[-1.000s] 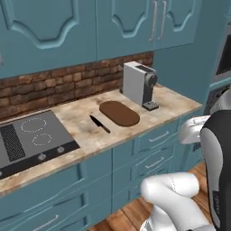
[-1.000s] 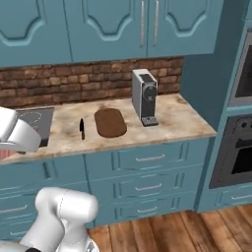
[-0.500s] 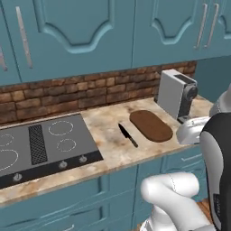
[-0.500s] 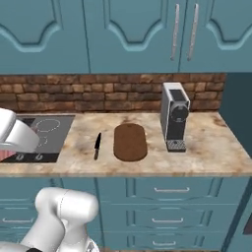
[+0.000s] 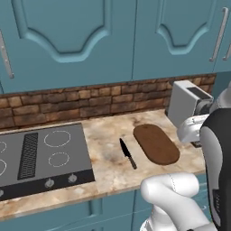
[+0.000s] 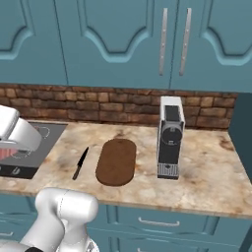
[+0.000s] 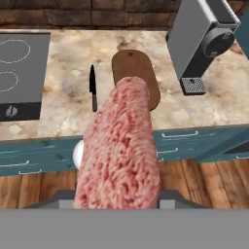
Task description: Retrieve the steak from the fridge and place it on the cutting board.
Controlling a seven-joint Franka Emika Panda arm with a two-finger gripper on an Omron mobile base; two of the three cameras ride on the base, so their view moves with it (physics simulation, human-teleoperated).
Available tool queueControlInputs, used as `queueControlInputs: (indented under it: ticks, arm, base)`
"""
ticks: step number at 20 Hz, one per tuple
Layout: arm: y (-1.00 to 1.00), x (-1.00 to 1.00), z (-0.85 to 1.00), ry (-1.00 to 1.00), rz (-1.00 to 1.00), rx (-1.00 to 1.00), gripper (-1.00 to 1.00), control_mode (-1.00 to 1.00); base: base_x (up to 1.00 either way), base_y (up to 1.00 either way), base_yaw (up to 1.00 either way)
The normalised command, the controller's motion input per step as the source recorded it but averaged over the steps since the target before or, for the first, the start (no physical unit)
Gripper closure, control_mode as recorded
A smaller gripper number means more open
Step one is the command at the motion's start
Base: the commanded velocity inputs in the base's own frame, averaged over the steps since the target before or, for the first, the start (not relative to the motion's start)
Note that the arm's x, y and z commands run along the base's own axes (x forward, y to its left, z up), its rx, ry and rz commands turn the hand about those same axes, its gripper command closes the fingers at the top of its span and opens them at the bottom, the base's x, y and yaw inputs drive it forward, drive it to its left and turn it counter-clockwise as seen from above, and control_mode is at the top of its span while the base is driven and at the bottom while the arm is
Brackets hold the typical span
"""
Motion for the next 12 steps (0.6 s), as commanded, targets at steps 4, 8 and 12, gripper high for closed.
queueControlInputs:
  ticks: [4, 8, 12]
  arm:
    - [0.0, 0.0, 0.0, 0.0, 0.0, 0.0, 1.0, 1.0]
    - [0.0, 0.0, 0.0, 0.0, 0.0, 0.0, 1.0, 1.0]
    - [0.0, 0.0, 0.0, 0.0, 0.0, 0.0, 1.0, 1.0]
  base:
    - [0.02, -0.12, 0.11]
    - [0.0, 0.0, 0.0]
    - [0.0, 0.0, 0.0]
